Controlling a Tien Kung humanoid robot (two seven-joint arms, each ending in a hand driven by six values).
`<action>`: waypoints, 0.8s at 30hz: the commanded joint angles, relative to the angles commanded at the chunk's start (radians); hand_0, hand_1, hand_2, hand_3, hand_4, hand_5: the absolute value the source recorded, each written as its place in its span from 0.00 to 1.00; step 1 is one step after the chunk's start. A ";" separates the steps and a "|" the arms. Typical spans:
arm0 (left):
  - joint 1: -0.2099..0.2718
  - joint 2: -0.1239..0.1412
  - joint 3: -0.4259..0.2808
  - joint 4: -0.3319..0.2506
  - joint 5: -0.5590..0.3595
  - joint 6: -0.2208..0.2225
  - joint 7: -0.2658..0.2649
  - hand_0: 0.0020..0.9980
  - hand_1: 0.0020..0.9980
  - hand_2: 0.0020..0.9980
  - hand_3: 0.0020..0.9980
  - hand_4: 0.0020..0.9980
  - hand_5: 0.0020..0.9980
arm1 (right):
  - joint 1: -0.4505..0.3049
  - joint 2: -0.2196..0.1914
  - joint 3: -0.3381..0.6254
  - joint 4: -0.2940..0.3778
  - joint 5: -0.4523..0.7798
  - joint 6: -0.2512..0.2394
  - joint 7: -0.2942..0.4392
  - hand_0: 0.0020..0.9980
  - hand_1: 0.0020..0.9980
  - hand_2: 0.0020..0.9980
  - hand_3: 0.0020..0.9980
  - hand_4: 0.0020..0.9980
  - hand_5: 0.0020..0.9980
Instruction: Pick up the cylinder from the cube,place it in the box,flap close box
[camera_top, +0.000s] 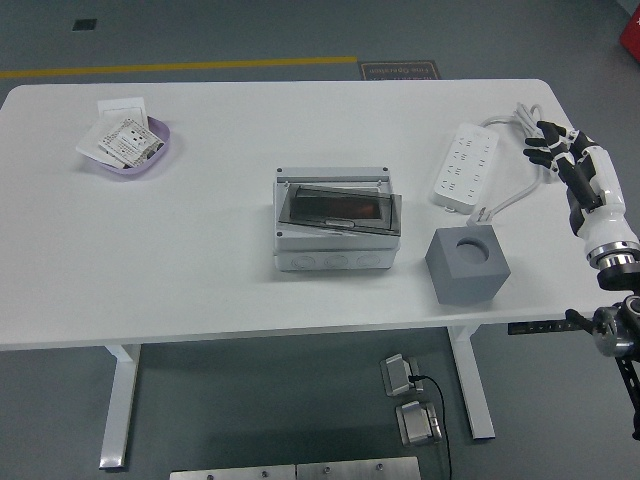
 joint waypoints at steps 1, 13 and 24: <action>0.000 0.000 -0.001 0.000 0.000 0.000 0.000 0.63 0.65 0.61 0.62 0.63 0.16 | 0.000 0.000 -0.001 -0.001 -0.003 0.000 -0.001 0.72 0.63 0.64 0.69 0.99 0.71; 0.000 0.001 -0.001 0.001 -0.006 0.000 -0.001 0.63 0.65 0.61 0.62 0.63 0.16 | -0.001 0.002 0.004 0.000 -0.020 -0.003 -0.004 0.72 0.63 0.64 0.69 0.99 0.71; 0.006 0.005 0.024 0.005 -0.032 -0.001 0.000 0.63 0.65 0.61 0.62 0.63 0.16 | 0.000 0.003 0.000 0.001 -0.024 -0.003 -0.004 0.73 0.63 0.65 0.69 0.99 0.71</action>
